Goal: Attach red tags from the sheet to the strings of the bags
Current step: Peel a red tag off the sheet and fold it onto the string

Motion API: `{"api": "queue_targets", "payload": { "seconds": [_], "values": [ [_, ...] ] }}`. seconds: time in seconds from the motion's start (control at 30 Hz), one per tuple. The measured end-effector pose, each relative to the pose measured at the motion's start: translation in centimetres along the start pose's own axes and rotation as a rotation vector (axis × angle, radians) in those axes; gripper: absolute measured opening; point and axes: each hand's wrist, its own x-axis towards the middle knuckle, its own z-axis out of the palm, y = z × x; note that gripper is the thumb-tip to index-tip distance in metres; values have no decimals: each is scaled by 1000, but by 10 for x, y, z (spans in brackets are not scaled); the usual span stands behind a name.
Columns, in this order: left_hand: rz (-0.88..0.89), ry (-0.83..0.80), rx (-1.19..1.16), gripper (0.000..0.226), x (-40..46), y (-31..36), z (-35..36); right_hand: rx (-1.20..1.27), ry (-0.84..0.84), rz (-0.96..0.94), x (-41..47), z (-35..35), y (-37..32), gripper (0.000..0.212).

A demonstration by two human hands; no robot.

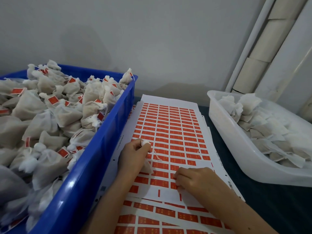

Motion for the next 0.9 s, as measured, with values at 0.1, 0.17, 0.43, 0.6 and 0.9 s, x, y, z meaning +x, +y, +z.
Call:
{"api": "queue_targets", "payload": {
  "seconds": [0.1, 0.17, 0.43, 0.6, 0.9],
  "values": [
    [4, -16, -8, 16, 0, 0, 0, -49, 73, -5, -1, 4, -1, 48],
    [7, -19, -5, 16, -1, 0, 0, -78, 89, -12, -1, 5, -1, 48],
    [1, -22, -10, 14, -1, 1, -1, -59, 64, 39, -2, 3, -3, 47],
    [-3, -32, -16, 14, -2, 2, -2, 104, -85, 47, -2, 2, 4, 44],
    [-2, -49, -31, 18, -9, 8, -6, 60, 129, 73, -1, 11, -3, 42]
  ]
}}
